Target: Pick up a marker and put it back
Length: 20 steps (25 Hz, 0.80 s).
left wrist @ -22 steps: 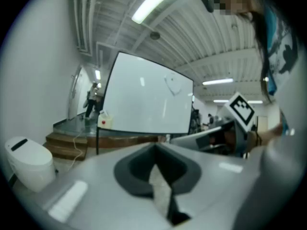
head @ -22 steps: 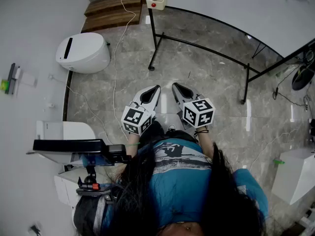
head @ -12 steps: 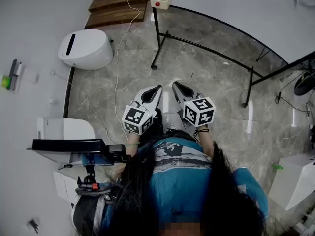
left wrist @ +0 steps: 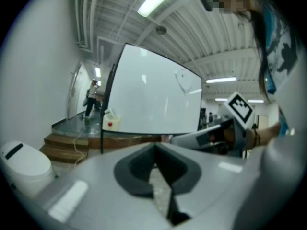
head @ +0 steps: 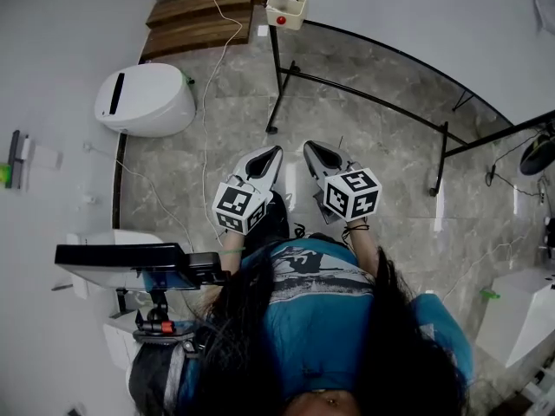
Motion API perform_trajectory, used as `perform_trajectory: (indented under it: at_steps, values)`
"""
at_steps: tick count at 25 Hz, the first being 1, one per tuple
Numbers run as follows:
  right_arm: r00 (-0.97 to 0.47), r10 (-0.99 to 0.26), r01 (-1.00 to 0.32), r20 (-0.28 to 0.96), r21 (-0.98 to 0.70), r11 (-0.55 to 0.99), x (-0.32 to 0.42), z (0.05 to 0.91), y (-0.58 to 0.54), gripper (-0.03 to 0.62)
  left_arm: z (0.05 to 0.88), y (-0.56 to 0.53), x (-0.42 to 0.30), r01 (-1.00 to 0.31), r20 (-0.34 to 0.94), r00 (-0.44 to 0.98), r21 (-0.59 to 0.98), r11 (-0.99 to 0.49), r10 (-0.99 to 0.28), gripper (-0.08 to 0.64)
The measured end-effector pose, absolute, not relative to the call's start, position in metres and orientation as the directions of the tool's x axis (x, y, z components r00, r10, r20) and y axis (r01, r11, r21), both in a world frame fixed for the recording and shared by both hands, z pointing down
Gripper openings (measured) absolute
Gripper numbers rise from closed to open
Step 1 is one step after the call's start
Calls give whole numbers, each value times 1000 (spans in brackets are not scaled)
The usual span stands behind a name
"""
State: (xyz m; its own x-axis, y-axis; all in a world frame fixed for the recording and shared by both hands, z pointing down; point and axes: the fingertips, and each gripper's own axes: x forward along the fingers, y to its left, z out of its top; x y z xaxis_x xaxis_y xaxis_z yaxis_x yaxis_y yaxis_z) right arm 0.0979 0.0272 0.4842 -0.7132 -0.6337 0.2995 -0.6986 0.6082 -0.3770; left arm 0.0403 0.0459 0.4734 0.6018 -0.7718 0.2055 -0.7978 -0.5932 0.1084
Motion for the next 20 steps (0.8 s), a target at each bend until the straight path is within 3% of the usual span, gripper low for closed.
perform_trajectory:
  at_steps: [11, 20]
  values:
    - [-693, -665, -715, 279, -390, 581, -10, 464, -121, 14, 456, -102, -65, -759, 207, 646, 66, -648, -735, 3]
    - [-641, -696, -764, 323, -355, 539, -58, 472, -203, 14, 478, -190, -129, -748, 217, 663, 140, -649, -717, 3]
